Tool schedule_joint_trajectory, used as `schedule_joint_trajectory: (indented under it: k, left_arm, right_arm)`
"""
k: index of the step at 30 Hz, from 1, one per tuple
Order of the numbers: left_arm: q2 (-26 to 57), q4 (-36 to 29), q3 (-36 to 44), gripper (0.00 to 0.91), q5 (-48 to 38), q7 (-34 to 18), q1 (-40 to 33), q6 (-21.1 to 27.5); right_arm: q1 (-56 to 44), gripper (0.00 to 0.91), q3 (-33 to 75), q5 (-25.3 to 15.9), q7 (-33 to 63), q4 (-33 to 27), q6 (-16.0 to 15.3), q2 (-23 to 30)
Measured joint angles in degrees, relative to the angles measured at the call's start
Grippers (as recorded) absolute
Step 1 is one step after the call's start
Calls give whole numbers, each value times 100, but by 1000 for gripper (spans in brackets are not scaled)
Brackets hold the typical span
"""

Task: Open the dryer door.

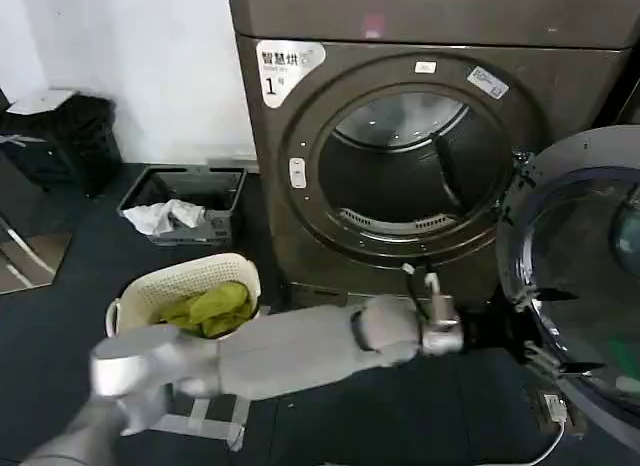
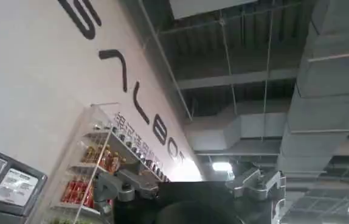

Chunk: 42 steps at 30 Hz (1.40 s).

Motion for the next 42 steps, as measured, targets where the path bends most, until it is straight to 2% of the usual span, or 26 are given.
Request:
schedule_joint_trajectory:
  k: [7, 20, 26, 35, 42]
  left_arm:
    - [536, -386, 42, 907, 89, -165, -136, -12]
    - [1841, -1001, 338, 907, 484, 79, -324, -350]
    - [2443, -1112, 390, 907, 695, 218, -409, -256]
    - [3353, -1105, 453, 907, 1136, 723, -629, -241]
    - [3955, -1104, 596, 907, 1148, 717, -898, -273]
  right_arm:
    - [-70, 907, 73, -8, -8, 9, -1, -9]
    - [-34, 907, 73, -125, -33, 0, -2, -36]
    - [30, 907, -14, -161, -43, 24, -2, -32]
    - [70, 907, -73, -176, -59, -12, 3, -51]
    - [106, 907, -105, -300, -73, -13, 24, -66]
